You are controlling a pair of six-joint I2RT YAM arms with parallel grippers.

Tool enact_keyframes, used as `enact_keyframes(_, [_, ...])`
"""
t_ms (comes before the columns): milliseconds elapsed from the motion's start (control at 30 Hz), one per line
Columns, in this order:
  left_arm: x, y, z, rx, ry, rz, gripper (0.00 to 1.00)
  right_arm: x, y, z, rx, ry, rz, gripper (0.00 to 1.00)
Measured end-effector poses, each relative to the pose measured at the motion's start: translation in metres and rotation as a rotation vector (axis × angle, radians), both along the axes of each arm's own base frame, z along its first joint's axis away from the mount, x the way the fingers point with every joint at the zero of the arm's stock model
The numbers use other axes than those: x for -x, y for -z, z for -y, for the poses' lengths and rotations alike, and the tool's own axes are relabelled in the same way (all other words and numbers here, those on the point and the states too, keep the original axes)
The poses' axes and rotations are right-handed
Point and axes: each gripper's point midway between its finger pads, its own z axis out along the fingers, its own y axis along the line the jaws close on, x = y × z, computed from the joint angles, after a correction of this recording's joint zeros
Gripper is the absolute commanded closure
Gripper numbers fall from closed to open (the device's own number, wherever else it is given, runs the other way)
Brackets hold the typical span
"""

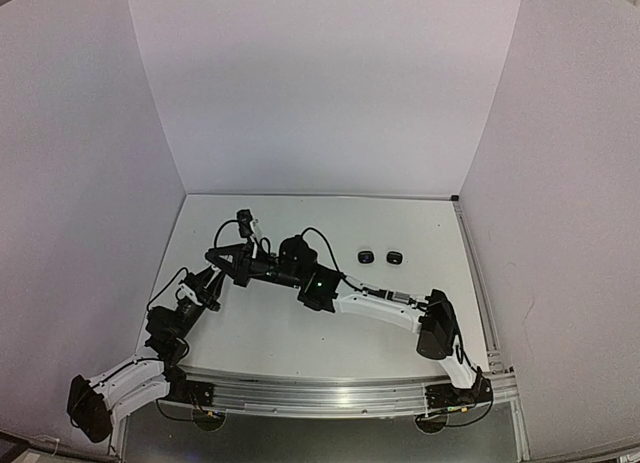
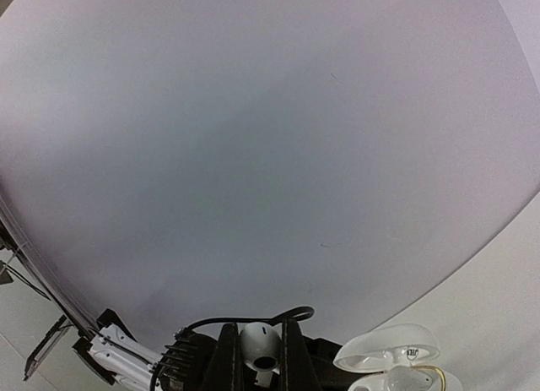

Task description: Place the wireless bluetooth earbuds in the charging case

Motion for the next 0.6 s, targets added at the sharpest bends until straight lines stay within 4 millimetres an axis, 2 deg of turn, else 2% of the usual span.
enact_keyframes(600, [-0.001,0.000,0.000,0.035,0.015,-0.025,1.00,-0.003,0.031,-0.006,-0.042,0.019,0.039,1.00])
